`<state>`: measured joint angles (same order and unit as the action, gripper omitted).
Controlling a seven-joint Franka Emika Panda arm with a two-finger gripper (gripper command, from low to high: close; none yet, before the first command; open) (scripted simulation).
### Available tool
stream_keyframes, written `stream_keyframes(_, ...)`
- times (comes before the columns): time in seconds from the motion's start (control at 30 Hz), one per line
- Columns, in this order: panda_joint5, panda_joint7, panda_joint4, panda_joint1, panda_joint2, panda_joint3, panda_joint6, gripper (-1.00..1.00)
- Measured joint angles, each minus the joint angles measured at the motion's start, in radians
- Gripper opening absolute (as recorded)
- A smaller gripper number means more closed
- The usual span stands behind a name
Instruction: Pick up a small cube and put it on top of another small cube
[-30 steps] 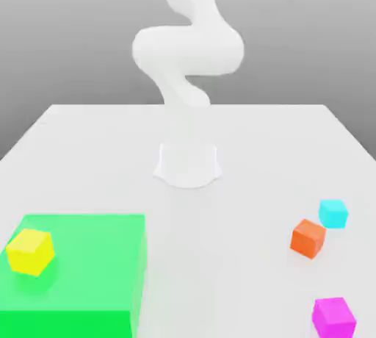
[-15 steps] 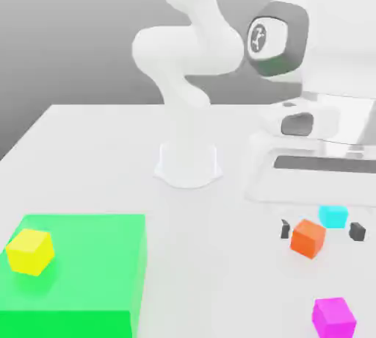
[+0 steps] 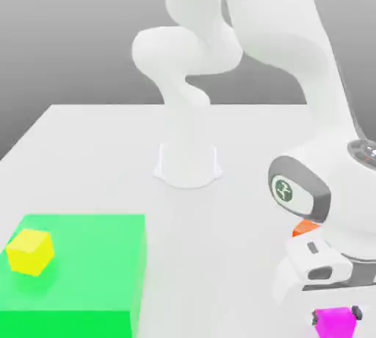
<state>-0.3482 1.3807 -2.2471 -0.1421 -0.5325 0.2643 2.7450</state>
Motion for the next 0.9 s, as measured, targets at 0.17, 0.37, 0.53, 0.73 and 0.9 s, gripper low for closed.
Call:
stream_keyframes(0.17,0.031,-0.022,-0.013,0.021,0.051,0.028,-0.037,-1.00)
stream_keyframes(0.37,0.130,-0.022,-0.056,0.148,0.221,-0.019,-0.165,-1.00)
stream_keyframes(0.53,0.205,0.015,-0.097,0.271,0.342,-0.127,-0.236,-1.00)
stream_keyframes(0.73,0.312,0.066,-0.147,0.521,0.482,-0.275,-0.307,-1.00)
stream_keyframes(0.9,0.354,0.100,-0.151,0.599,0.437,-0.316,-0.251,1.00)
